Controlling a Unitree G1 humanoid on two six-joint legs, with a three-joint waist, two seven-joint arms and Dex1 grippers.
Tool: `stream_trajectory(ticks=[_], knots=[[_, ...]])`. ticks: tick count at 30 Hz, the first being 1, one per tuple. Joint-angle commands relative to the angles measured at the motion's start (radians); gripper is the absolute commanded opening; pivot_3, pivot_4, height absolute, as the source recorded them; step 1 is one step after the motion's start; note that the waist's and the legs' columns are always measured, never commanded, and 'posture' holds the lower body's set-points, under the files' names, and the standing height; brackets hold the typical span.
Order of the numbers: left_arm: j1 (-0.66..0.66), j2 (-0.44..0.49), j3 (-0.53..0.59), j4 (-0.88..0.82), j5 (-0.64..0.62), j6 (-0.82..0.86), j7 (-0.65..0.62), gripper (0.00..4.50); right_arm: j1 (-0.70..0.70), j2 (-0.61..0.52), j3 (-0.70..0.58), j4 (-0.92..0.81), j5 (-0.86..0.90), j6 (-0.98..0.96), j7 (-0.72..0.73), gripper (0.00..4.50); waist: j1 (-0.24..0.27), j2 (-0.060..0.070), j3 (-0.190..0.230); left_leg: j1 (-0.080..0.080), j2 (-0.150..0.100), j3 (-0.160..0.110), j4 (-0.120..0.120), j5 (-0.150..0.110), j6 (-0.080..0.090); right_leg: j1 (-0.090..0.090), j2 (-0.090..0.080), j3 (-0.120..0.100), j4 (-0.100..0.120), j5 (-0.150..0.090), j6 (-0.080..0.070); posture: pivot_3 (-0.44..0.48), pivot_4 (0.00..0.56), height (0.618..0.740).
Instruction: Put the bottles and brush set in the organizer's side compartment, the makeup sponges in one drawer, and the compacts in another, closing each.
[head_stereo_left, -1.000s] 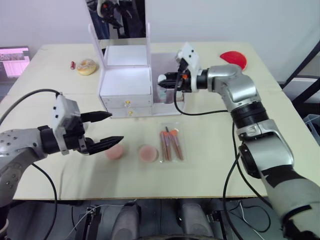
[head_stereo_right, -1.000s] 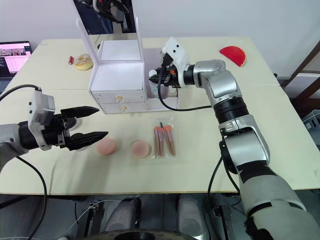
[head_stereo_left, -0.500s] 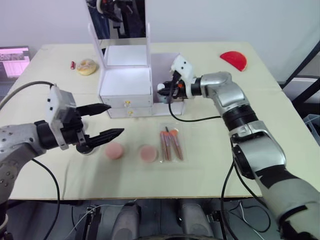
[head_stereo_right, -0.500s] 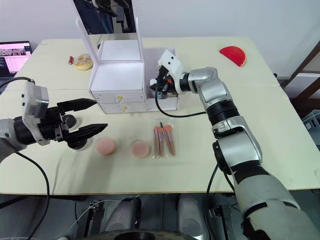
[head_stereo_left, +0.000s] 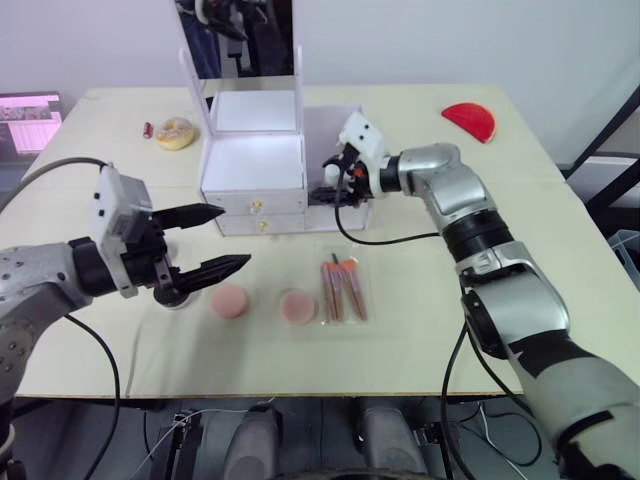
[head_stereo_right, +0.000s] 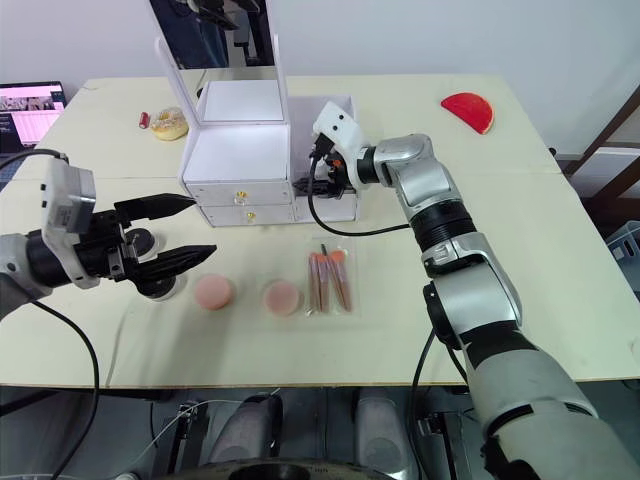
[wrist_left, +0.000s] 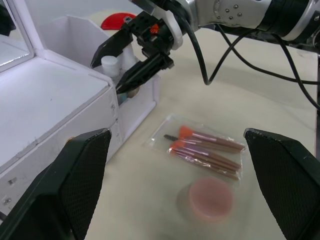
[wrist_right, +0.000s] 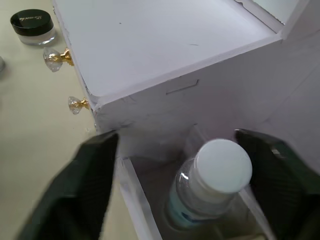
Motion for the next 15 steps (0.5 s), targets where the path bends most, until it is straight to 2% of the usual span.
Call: stream_trajectory(ticks=[1, 6, 9, 11, 15], knots=[[-0.009, 0.016, 0.032, -0.017, -0.005, -0.008, -0.001, 4.5, -0.047, -0.023, -0.042, -0.073, 0.015, 0.02, 0.006, 4.46, -0.001, 0.0, 0.0, 0.0, 0.0, 0.0, 0.0, 0.0, 0.0, 0.0, 0.0, 0.0, 0.0, 0.0, 0.0, 0.0, 0.15, 0.739], [0.004, 0.021, 0.04, -0.004, 0.009, -0.015, -0.015, 4.5, -0.06, -0.082, -0.081, -0.188, 0.053, 0.097, 0.043, 4.46, 0.001, 0.0, 0.0, 0.0, 0.0, 0.0, 0.0, 0.0, 0.0, 0.0, 0.0, 0.0, 0.0, 0.0, 0.0, 0.0, 0.15, 0.739], [0.054, 0.047, 0.099, 0.053, 0.042, -0.03, -0.065, 4.5, -0.042, -0.173, -0.143, -0.315, 0.117, 0.181, 0.098, 4.46, 0.001, 0.001, 0.0, 0.0, 0.0, 0.0, -0.001, 0.0, 0.0, 0.0, 0.0, 0.0, -0.001, 0.0, 0.0, 0.0, 0.15, 0.739], [0.091, 0.067, 0.145, 0.098, 0.067, -0.038, -0.094, 4.5, -0.005, -0.237, -0.185, -0.408, 0.177, 0.223, 0.147, 4.46, 0.005, 0.001, 0.0, -0.001, 0.0, 0.0, -0.001, 0.0, 0.0, 0.0, 0.0, 0.0, -0.001, 0.0, 0.0, 0.0, 0.15, 0.739], [0.242, 0.112, 0.305, 0.279, 0.182, -0.101, -0.21, 4.5, 0.173, -0.431, -0.38, -0.565, 0.346, 0.283, 0.274, 4.46, 0.007, 0.0, 0.0, -0.001, 0.0, 0.0, -0.002, 0.0, 0.0, 0.0, 0.0, -0.001, -0.003, -0.001, 0.001, 0.0, 0.15, 0.739]])
